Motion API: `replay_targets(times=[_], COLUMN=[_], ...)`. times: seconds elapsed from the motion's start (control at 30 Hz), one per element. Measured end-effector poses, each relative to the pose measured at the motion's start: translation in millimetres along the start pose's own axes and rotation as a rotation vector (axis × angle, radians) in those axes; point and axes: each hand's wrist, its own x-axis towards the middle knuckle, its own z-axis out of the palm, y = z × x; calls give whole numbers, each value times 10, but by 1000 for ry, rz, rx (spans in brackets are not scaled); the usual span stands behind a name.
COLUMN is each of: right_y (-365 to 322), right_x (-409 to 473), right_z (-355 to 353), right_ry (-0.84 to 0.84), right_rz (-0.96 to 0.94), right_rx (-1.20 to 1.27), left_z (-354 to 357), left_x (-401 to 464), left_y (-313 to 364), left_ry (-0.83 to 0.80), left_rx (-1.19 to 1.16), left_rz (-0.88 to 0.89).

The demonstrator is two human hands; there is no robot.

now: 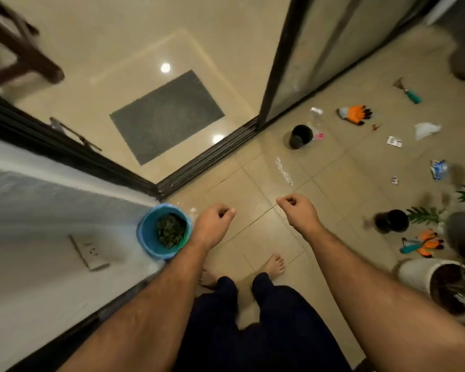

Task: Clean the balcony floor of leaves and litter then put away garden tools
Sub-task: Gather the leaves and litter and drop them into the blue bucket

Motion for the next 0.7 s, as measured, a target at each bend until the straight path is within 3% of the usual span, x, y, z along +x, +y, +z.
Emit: replay_targets(times=[0.2, 0.37, 0.7], right_y=[416, 824, 907], right_x=[-361, -498, -64], right_z=[-1279, -1942, -2205], right_ry=[116, 221, 237], right_rz=[0, 20, 105], right_rx=[-19, 7, 143], left_z=[603, 1021, 1309], left_x=[-138, -143, 419], left_y=[1232, 1928, 2530], left_ry=[-119, -165, -226], left_rx=[205, 340, 391], left_rz=[188, 349, 368])
